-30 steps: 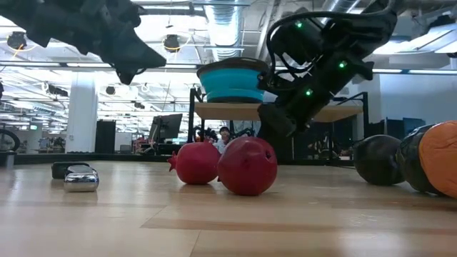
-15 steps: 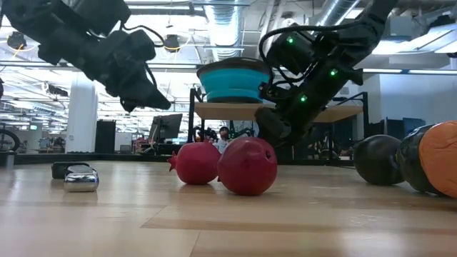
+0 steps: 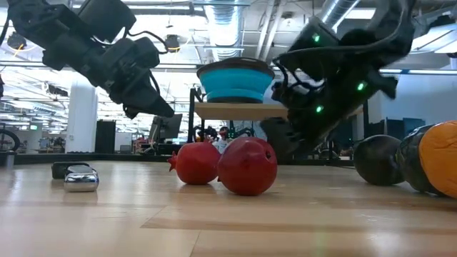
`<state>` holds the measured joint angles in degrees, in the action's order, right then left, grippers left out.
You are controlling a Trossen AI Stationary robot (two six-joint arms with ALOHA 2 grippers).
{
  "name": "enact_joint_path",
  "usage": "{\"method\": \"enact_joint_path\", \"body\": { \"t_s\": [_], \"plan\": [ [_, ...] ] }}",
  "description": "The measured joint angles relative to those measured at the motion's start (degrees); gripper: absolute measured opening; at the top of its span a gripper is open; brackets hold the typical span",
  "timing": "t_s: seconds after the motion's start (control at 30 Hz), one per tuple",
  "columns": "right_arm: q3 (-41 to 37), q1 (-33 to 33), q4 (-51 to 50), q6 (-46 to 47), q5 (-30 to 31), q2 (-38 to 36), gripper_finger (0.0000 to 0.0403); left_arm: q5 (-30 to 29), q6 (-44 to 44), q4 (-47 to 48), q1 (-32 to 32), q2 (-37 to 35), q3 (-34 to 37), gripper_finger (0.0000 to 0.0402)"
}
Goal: Pick & Place Fruit
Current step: Put the top black plum into the blue strainer bowl on the shelf
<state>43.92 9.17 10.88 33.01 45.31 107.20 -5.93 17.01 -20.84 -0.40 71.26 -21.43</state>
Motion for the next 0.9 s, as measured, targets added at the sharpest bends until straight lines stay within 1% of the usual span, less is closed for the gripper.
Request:
{"method": "enact_joint_path", "body": {
  "t_s": [0.07,0.2,0.4,0.47,0.6,0.77,0.9],
  "plan": [
    [-0.7,-1.6,5.2,-2.7,0.2,2.1,0.0317,0.0,0.0,-0.6,0.0,0.0,0.0,0.0008],
    [-0.7,-5.4,11.7,-8.1,-0.5,4.5,0.0316,0.0,0.0,-0.7,0.0,0.0,0.0,0.0008],
    [-0.8,-10.1,12.2,-11.4,-2.7,4.5,0.0318,0.0,0.0,-0.7,0.0,0.0,0.0,0.0008],
    [-0.8,-11.4,13.2,-14.0,-4.8,4.5,0.0318,0.0,0.0,-0.7,0.0,0.0,0.0,0.0008],
    [-0.8,-14.1,16.5,-19.8,-11.7,4.4,0.0318,0.0,0.0,-0.7,0.1,0.0,0.0,0.0008],
    [-0.8,-16.9,18.8,-22.8,-13.3,4.4,0.0318,0.0,0.0,-0.8,0.1,0.0,0.0,0.0008],
    [-0.8,-19.0,20.1,-25.3,-17.1,4.4,0.0318,0.0,0.0,-1.2,0.1,0.0,0.0,0.0008]
  ]
}}
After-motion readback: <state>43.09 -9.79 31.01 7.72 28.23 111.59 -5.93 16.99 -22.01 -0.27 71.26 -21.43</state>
